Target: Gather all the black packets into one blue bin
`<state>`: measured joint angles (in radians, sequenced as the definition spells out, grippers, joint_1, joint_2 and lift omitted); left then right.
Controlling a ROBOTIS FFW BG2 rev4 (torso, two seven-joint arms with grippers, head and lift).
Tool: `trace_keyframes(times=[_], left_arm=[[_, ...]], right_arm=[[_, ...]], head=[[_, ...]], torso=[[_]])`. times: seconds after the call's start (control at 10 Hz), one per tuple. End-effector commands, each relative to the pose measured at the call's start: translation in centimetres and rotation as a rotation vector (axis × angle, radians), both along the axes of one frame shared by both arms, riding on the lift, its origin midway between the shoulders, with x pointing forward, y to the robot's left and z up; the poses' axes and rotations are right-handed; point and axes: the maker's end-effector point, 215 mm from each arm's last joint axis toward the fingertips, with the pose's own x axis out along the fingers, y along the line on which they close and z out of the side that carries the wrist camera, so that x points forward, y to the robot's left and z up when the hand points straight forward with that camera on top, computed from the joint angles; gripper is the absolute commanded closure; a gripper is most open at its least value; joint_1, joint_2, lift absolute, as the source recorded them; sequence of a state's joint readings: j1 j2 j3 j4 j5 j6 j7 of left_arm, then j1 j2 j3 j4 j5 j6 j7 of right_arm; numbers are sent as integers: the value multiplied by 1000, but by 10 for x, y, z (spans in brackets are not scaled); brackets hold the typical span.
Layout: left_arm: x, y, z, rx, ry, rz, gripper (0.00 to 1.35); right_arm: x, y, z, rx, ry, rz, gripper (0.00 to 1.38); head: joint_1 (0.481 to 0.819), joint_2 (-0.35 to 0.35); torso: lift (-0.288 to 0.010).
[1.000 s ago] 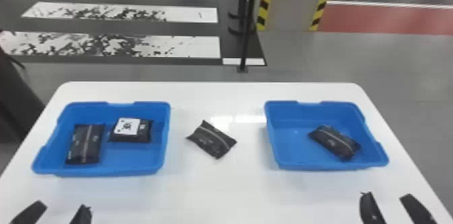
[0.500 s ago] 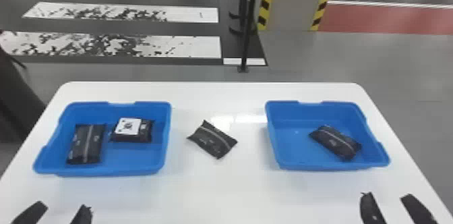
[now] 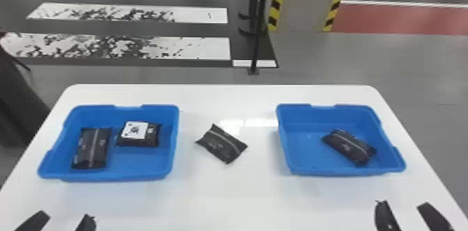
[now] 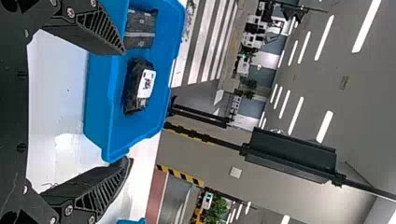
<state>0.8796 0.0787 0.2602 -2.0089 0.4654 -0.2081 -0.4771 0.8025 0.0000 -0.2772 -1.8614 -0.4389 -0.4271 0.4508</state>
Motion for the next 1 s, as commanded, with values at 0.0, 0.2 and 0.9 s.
trace_keyframes(times=[0.0,0.2,0.9], left_arm=[[9,0,7,65,-24,-17,147],[57,-19,25,157,-79,-84,147],[181,-147,2,343,141,-485,148]], right_arm=[[0,-1,0,7,-2,-6,197],[1,0,-1,5,-1,-2,196],[4,3,-9,28,5,-4,196]], head=[[695,-66],[695,-73],[695,-203]], torso=[[-110],[-110],[-110]])
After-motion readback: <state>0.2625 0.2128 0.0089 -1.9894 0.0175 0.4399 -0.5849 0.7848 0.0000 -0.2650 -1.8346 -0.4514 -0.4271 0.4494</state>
